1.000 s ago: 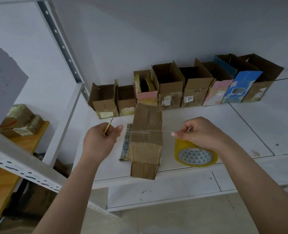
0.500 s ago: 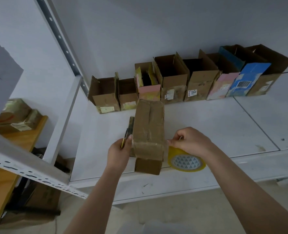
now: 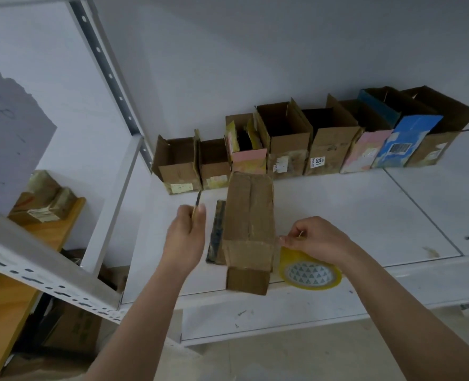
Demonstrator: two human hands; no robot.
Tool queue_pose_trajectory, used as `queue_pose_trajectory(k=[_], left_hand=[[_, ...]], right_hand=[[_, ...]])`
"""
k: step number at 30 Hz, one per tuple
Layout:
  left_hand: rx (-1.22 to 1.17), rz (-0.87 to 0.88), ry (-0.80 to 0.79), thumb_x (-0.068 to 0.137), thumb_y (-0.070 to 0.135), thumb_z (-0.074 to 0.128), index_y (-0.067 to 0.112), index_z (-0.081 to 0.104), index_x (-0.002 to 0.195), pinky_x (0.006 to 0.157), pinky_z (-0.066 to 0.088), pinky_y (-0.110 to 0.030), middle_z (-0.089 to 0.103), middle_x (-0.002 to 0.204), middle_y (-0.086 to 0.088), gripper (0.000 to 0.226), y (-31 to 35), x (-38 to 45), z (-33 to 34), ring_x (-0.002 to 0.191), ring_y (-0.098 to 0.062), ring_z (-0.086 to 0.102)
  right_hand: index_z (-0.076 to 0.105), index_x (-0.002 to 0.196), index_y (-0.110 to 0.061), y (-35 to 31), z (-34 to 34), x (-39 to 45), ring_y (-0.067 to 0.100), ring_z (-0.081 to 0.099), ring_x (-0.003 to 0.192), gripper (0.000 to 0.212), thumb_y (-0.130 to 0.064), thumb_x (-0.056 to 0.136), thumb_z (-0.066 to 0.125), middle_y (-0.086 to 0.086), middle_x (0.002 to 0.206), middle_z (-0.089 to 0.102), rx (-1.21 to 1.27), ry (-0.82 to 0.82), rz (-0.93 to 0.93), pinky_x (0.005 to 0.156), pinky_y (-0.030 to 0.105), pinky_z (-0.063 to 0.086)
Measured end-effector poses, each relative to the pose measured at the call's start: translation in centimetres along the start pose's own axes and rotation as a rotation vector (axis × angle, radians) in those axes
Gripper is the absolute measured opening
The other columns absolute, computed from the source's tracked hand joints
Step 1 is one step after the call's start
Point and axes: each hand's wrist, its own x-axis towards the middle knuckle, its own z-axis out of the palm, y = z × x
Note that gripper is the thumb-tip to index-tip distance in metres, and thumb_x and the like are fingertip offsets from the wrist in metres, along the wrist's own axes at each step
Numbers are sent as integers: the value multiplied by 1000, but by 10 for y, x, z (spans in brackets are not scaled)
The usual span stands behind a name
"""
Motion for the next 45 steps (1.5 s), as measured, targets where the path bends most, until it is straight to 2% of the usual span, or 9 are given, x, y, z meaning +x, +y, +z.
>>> queue_pose_trajectory(k=[3, 7, 14, 20, 25, 34, 38, 42, 45], left_hand=[[-95, 219, -334, 100, 53, 32, 27, 54, 80, 56, 42, -21, 56, 62, 15, 39, 51, 10, 6, 56, -1, 51], [-68, 143, -732, 104, 37, 37, 14, 58, 75, 48, 42, -19, 55, 53, 8, 42, 68, 14, 41, 45, -7, 49], [-47, 142, -691, 102, 41, 38, 16, 56, 71, 41, 37, -16, 53, 47, 9, 44, 47, 24, 53, 40, -4, 44], [45, 182, -699, 94, 59, 37, 18, 53, 70, 43, 39, -15, 52, 47, 10, 50, 51, 20, 49, 43, -4, 45], [372, 348, -807, 104, 38, 36, 18, 55, 73, 57, 44, -18, 56, 63, 8, 41, 65, 17, 42, 49, 0, 49], [1023, 438, -878, 106, 34, 30, 20, 55, 88, 77, 52, -36, 60, 84, -3, 34, 106, 12, 68, 82, -21, 62], [1043, 415, -869, 106, 34, 28, 21, 46, 75, 85, 50, -40, 51, 80, -1, 38, 104, 9, 68, 84, -21, 55], [929, 403, -872, 106, 34, 28, 21, 41, 69, 70, 40, -32, 42, 71, 1, 42, 98, 11, 61, 68, -14, 44], [695, 317, -868, 106, 34, 28, 11, 50, 80, 64, 36, -29, 47, 72, -4, 41, 89, 16, 49, 62, -13, 43]], right_hand=[[64, 75, -31, -2, 0, -2, 6, 61, 79, 34, -65, 78, 65, -13, 82, 62, 23, -10, -3, 78, 37, 54], [68, 79, -27, -3, -5, -5, 14, 65, 84, 26, -53, 81, 69, -4, 88, 67, 147, -53, -18, 81, 39, 55], [71, 107, -35, 20, -15, -23, 17, 66, 99, 18, -31, 90, 66, -2, 110, 69, 496, -282, 41, 86, 31, 54], [63, 110, -45, 23, -23, -17, 10, 56, 110, 32, -64, 86, 55, -19, 114, 53, -222, -96, 87, 92, 32, 44], [74, 95, -40, 27, -28, -22, 2, 62, 88, 24, -58, 87, 60, -18, 92, 70, -15, -97, 46, 80, 29, 49], [68, 66, -27, 22, -25, -41, 6, 54, 57, 38, -54, 91, 57, -12, 51, 56, -28, 53, 48, 60, 26, 38], [69, 62, -29, 20, -20, -48, 8, 55, 59, 38, -52, 90, 59, -13, 50, 54, 63, 62, 110, 66, 29, 43], [77, 84, -25, 19, -15, -57, 14, 64, 70, 31, -49, 91, 59, 3, 75, 71, 189, 44, 113, 81, 38, 51], [79, 92, -21, 18, -16, -59, 19, 71, 75, 24, -38, 92, 63, 10, 85, 74, 447, -26, 146, 62, 33, 54]])
